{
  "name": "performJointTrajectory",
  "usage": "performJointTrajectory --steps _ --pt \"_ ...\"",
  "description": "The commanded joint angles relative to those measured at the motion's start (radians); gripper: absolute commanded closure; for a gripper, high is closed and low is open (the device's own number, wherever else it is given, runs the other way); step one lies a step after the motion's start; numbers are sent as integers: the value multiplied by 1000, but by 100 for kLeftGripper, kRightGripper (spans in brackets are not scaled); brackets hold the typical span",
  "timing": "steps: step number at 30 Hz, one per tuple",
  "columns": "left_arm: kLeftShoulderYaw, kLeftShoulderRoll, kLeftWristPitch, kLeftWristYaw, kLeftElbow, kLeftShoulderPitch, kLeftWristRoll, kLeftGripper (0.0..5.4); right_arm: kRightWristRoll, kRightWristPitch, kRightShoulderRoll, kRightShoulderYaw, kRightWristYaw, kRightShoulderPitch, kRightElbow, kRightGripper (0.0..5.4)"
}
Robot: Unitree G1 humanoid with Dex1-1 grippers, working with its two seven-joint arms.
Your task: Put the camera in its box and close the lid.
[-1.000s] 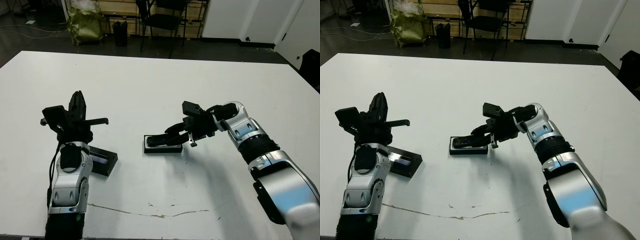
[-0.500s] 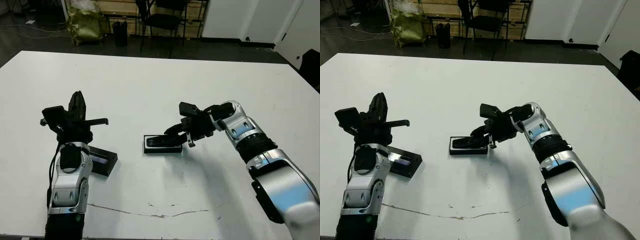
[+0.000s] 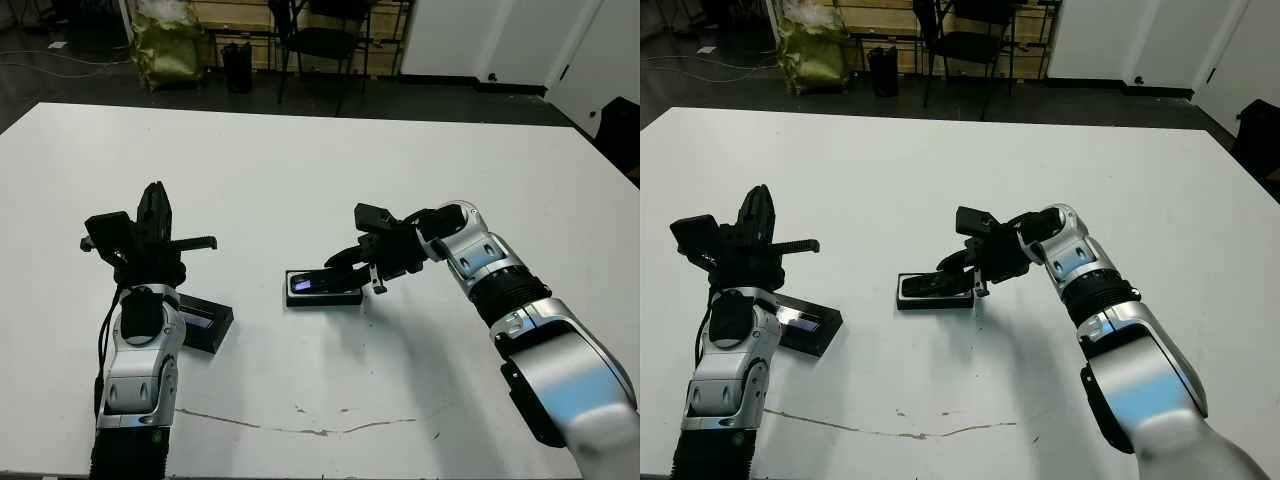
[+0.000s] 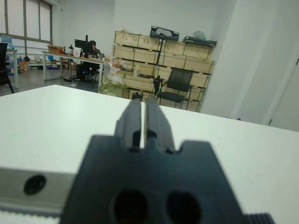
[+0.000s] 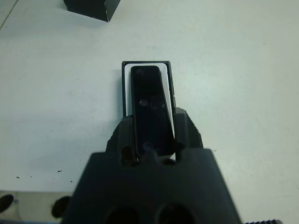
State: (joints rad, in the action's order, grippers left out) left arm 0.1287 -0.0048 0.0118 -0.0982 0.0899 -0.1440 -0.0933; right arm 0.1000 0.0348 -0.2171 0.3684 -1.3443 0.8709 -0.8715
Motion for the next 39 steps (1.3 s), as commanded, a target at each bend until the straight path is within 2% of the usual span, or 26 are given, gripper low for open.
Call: performJointTrajectory --steps 1,5,7,9,14,18,25,28,30,33,36,39 --pt "-1 -3 16 -1 -12 12 4 540 0 -26 16 15 -30 0 5 474" --pt "3 -7 -3 5 -23 10 -5 540 -4 -114 22 15 -49 12 -3 474" --pt "5 -6 -10 7 -30 10 -6 540 -9 -113 23 9 -46 8 -2 474" --pt "3 -7 9 -1 -20 11 -1 540 -18 -101 26 1 -53 10 -19 435" --pt "2 -5 0 3 -22 13 2 540 -3 2 32 4 -66 37 -84 324" --pt "1 -5 7 -1 -18 14 5 540 2 34 28 -1 -69 56 -106 232" --pt "0 -4 2 2 -24 13 6 540 -4 191 9 -33 -61 82 -137 73" --pt "0 -4 1 3 -25 14 5 540 -39 153 6 -72 -90 106 -165 3" --pt "0 -3 -4 5 -28 14 5 540 -65 133 4 -100 -101 112 -171 1" --pt "1 -4 13 1 -19 15 5 540 -101 52 -11 -148 -80 120 -147 1" --pt "2 -4 6 4 -23 14 2 540 -157 -62 -26 -225 -4 107 -90 1" --pt "1 -1 2 4 -26 14 7 540 -221 -149 -29 -323 168 52 37 1"
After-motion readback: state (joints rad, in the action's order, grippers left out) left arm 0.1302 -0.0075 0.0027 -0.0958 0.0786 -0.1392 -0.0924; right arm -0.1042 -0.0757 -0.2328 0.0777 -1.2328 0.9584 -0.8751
